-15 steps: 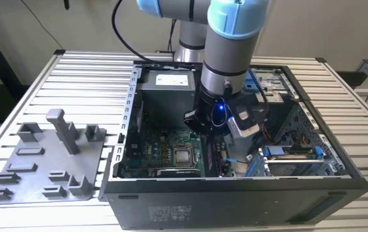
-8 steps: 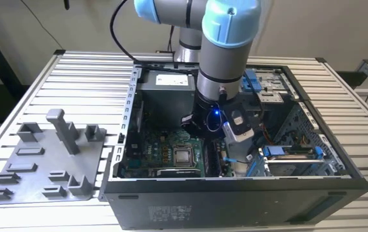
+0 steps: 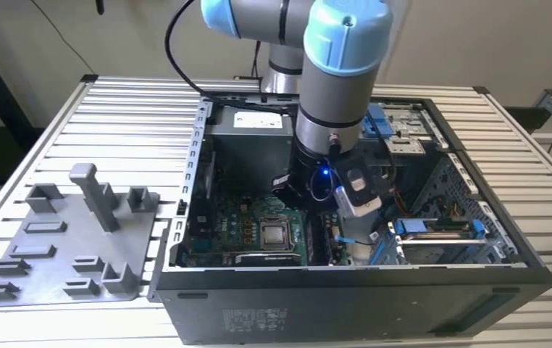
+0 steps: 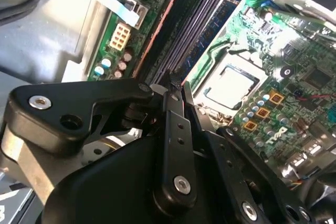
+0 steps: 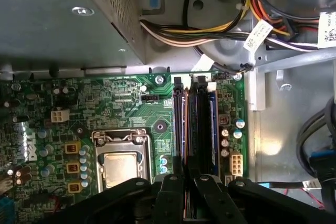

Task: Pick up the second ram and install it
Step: 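Insert the second ram into the second slot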

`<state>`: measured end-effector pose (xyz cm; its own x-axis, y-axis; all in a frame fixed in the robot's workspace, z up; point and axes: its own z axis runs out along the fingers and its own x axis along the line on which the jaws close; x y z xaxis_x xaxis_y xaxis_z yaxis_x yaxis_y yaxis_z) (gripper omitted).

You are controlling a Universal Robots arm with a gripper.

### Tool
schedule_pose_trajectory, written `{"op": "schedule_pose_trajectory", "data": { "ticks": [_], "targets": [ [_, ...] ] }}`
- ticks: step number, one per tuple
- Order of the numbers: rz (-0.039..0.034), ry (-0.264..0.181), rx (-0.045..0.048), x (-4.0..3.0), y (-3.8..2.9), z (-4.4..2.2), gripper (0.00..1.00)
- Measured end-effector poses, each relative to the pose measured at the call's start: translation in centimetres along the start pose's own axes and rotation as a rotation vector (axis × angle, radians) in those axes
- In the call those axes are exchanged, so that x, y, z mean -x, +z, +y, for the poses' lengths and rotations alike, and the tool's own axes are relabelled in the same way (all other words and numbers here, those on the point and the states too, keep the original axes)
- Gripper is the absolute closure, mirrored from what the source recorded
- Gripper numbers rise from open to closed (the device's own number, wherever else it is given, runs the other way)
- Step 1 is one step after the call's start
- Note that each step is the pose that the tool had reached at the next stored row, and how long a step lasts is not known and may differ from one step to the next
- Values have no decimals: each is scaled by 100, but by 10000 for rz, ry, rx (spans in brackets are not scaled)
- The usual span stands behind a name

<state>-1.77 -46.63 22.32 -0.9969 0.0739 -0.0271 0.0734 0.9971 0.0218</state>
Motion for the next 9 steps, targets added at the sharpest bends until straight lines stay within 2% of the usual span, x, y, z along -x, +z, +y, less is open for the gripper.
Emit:
{"op": "schedule_pose_trajectory", "data": {
  "ticks": [4, 9],
  "targets": [
    [0, -1, 0, 35, 4, -1, 86],
    [0, -1, -3, 37, 27, -1, 86]
  ]
}}
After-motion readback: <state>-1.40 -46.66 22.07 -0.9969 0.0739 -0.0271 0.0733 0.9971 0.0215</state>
